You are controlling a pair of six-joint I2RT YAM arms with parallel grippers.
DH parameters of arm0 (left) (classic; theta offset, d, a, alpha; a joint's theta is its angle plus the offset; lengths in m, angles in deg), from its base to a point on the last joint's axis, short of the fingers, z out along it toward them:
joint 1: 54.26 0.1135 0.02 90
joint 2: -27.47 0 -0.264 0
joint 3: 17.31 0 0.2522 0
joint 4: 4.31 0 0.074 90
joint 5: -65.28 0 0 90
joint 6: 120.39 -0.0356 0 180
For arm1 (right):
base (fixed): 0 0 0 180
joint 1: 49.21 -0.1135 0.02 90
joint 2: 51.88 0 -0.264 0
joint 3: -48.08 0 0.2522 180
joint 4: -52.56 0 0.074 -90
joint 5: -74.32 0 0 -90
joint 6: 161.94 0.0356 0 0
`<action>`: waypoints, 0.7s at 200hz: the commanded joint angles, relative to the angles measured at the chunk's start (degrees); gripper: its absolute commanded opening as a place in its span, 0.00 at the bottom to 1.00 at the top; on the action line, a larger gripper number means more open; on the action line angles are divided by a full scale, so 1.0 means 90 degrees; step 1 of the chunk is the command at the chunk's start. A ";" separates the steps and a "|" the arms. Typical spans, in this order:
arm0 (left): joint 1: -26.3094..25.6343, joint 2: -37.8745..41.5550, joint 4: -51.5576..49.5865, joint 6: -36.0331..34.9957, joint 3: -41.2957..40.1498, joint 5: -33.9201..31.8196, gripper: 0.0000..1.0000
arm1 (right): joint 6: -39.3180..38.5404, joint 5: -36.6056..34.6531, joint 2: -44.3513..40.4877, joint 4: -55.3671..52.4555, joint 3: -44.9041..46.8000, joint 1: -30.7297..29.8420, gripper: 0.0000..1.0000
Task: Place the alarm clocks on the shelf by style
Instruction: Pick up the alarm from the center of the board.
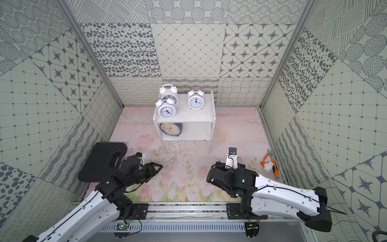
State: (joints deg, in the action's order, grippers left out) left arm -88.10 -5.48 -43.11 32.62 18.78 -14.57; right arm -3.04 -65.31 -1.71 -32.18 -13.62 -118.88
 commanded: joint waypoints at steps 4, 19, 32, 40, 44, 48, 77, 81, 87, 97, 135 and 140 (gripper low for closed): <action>-0.0238 -0.0119 0.0686 0.0119 -0.0094 0.0129 0.59 | -0.0925 0.1235 -0.0500 0.0866 0.0587 0.0625 0.90; -0.0243 -0.0241 0.0810 0.0093 -0.0063 0.0209 0.59 | -0.1139 0.1736 -0.0692 0.1161 0.0845 0.0955 0.89; -0.0253 -0.0332 0.0937 0.0048 -0.0016 0.0286 0.59 | -0.1070 0.1697 -0.0824 0.1015 0.0927 0.0987 0.89; -0.0262 -0.0378 0.1031 0.0029 -0.0008 0.0318 0.59 | -0.1128 0.1712 -0.0902 0.1040 0.0995 0.1009 0.89; -0.0263 -0.0401 0.1059 0.0017 -0.0001 0.0328 0.59 | -0.1182 0.1745 -0.0932 0.1078 0.1034 0.1022 0.89; -0.0259 -0.0418 0.1083 0.0012 0.0000 0.0332 0.59 | -0.1244 0.1801 -0.0946 0.1126 0.1078 0.1049 0.89; -0.0256 -0.0569 0.1097 -0.0075 0.0155 0.0356 0.59 | -0.1302 0.2040 -0.0909 0.1104 0.1154 0.1128 0.85; -0.0262 -0.0585 0.1120 -0.0086 0.0165 0.0361 0.59 | -0.1290 0.2039 -0.0910 0.1096 0.1178 0.1130 0.84; -0.0258 -0.0606 0.1158 -0.0103 0.0164 0.0352 0.59 | -0.1289 0.2052 -0.0926 0.1141 0.1218 0.1128 0.83; -0.0261 -0.0642 0.1183 -0.0114 0.0181 0.0353 0.59 | -0.1201 0.2057 -0.0927 0.1150 0.1283 0.1130 0.80; -0.0262 -0.0666 0.1246 -0.0106 0.0193 0.0346 0.59 | -0.1125 0.2210 -0.0861 0.1229 0.1479 0.1127 0.66; -0.0268 -0.0650 0.1232 -0.0105 0.0188 0.0340 0.59 | -0.1098 0.2222 -0.0875 0.1244 0.1519 0.1125 0.65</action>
State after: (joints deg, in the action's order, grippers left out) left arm -90.16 -11.29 -35.48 33.12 19.67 -12.01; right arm -13.57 -46.55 -9.51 -23.20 -1.43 -108.92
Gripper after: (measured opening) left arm 0.594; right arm 0.670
